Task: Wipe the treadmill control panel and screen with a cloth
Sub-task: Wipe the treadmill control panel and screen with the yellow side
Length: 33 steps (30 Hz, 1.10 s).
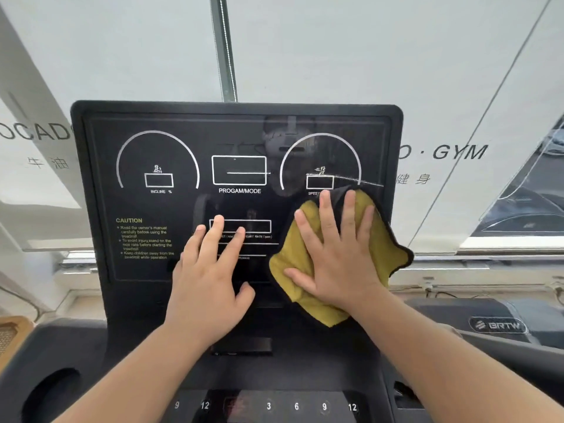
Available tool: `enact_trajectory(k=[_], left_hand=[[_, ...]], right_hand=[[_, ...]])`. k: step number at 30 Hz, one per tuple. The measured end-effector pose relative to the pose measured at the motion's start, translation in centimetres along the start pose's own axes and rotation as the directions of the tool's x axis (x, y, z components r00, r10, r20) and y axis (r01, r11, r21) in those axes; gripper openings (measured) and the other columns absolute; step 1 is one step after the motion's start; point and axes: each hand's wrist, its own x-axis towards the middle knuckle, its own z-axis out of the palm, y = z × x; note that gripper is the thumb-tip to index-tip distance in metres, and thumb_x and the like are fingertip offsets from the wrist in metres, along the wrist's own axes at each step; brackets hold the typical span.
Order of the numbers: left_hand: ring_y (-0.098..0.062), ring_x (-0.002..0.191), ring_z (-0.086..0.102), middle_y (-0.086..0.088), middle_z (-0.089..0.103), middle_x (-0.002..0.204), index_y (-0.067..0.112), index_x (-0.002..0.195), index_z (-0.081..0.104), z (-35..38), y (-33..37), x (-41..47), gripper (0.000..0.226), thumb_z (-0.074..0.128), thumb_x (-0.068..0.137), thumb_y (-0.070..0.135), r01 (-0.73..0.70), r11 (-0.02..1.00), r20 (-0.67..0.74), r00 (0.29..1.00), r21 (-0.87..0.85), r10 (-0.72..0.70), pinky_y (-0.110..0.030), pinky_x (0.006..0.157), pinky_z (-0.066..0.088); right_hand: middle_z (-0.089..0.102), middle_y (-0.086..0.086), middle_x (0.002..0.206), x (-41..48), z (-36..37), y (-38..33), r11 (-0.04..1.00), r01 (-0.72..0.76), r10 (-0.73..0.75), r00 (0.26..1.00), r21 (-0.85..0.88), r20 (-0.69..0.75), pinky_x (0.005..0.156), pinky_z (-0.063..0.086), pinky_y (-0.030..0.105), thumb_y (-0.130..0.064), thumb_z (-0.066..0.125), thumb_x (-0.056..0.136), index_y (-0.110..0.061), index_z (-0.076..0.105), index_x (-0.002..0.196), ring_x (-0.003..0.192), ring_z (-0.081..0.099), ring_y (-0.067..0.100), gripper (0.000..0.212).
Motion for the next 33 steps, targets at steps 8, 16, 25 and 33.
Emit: enact_trajectory(k=[8,16,25,33], left_hand=[[-0.040,0.148,0.023,-0.013,0.025,0.164,0.023,0.153,0.039,-0.5,0.6,0.0,0.086,0.056,0.073,0.050,0.044,0.999,0.048,0.998,-0.031,-0.042,-0.060,0.105,0.045],[-0.039,0.150,0.017,-0.011,0.019,0.166,0.024,0.155,0.036,-0.9,0.6,-0.1,0.087,0.055,0.074,0.049,0.045,0.996,0.068,0.997,-0.072,-0.040,-0.056,0.112,0.038],[-0.038,0.153,0.005,-0.010,0.006,0.169,0.023,0.156,0.030,-0.6,1.1,-0.1,0.088,0.061,0.077,0.047,0.077,0.985,0.101,0.993,-0.153,-0.061,-0.063,0.117,0.027],[-0.037,0.128,0.048,-0.010,0.052,0.140,0.015,0.131,0.062,-0.1,1.7,-3.9,0.062,0.060,0.076,0.044,0.019,0.969,-0.099,0.994,-0.246,-0.044,-0.047,0.106,0.039]], right_hand=[[0.002,0.026,0.170,4.3,-3.6,7.2,0.998,-0.043,0.038,0.996,-0.055,-0.085,0.121,0.002,0.072,-0.087,0.043,0.083,-0.023,0.020,0.163,0.152,0.001,0.058,0.105],[-0.005,0.022,0.171,8.8,-5.0,1.6,0.971,-0.234,0.237,0.970,0.054,-0.059,0.120,-0.001,0.074,-0.093,0.029,0.082,-0.023,0.007,0.165,0.153,-0.007,0.056,0.111],[0.004,0.013,0.172,-6.5,2.4,-2.4,0.998,-0.024,0.022,0.999,0.061,0.036,0.120,0.003,0.074,-0.092,0.047,0.077,-0.030,0.023,0.163,0.156,-0.006,0.047,0.109],[-0.011,0.011,0.172,-10.8,2.9,-5.6,0.979,-0.143,0.118,0.978,0.143,0.174,0.123,-0.011,0.064,-0.081,0.052,0.084,-0.028,0.016,0.164,0.155,-0.016,0.044,0.103]])
